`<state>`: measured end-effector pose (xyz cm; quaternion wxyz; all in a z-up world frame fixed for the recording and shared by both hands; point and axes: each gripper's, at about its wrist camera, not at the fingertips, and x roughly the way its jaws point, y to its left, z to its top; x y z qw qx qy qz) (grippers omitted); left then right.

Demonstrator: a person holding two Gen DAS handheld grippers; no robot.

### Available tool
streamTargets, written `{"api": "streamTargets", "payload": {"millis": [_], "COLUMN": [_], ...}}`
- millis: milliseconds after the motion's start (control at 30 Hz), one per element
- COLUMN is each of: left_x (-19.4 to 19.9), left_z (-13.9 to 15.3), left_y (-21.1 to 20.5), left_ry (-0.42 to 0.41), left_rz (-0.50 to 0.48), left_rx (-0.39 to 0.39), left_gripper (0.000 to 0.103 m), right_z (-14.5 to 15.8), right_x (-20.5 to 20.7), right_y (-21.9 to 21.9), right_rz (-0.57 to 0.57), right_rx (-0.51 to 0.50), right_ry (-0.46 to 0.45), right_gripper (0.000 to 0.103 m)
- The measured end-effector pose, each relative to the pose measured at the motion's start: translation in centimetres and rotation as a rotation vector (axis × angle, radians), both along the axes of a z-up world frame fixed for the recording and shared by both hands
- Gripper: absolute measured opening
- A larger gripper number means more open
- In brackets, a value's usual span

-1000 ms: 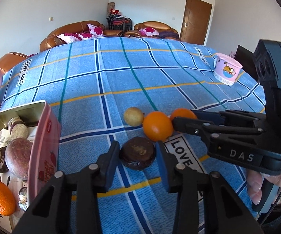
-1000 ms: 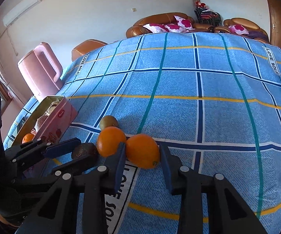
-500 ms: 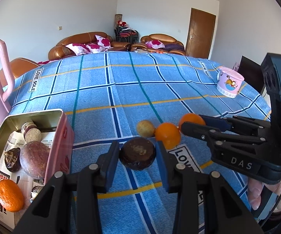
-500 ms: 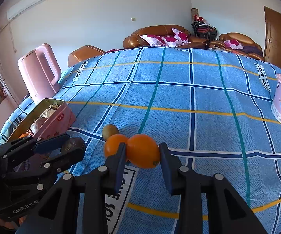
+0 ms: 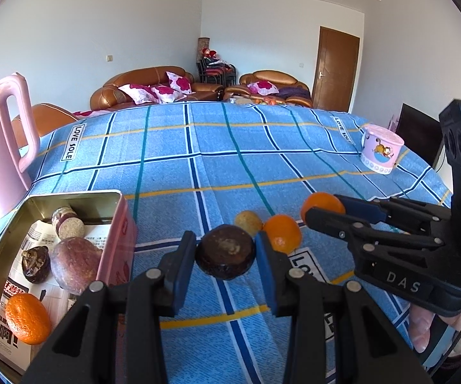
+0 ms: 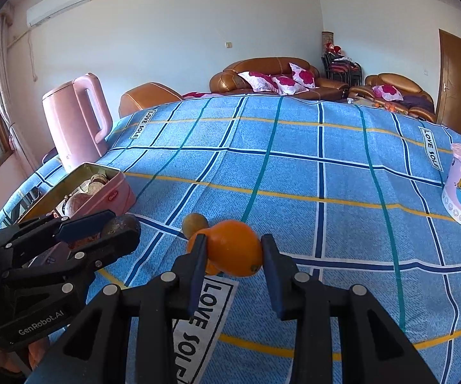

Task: Organize fruits
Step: 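Lift the cake with the left tool while the right tool lifts the orange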

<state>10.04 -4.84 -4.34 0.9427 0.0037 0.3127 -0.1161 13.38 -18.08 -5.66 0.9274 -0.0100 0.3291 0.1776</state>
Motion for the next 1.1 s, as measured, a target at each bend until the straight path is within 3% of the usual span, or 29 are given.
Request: {"api": "streamTargets", "payload": {"millis": [1100], "left_x": [-2.0], "left_z": [1.2], "left_y": [0.3], "left_ry": [-0.129], "left_rz": [0.047], "left_rx": [0.009], "left_gripper": [0.04], "right_z": [1.6], "right_x": [-2.1], "right_y": [-0.6], "right_rz": [-0.019], "right_rx": [0.025], "right_ry": [-0.146], "right_gripper": [0.036]}}
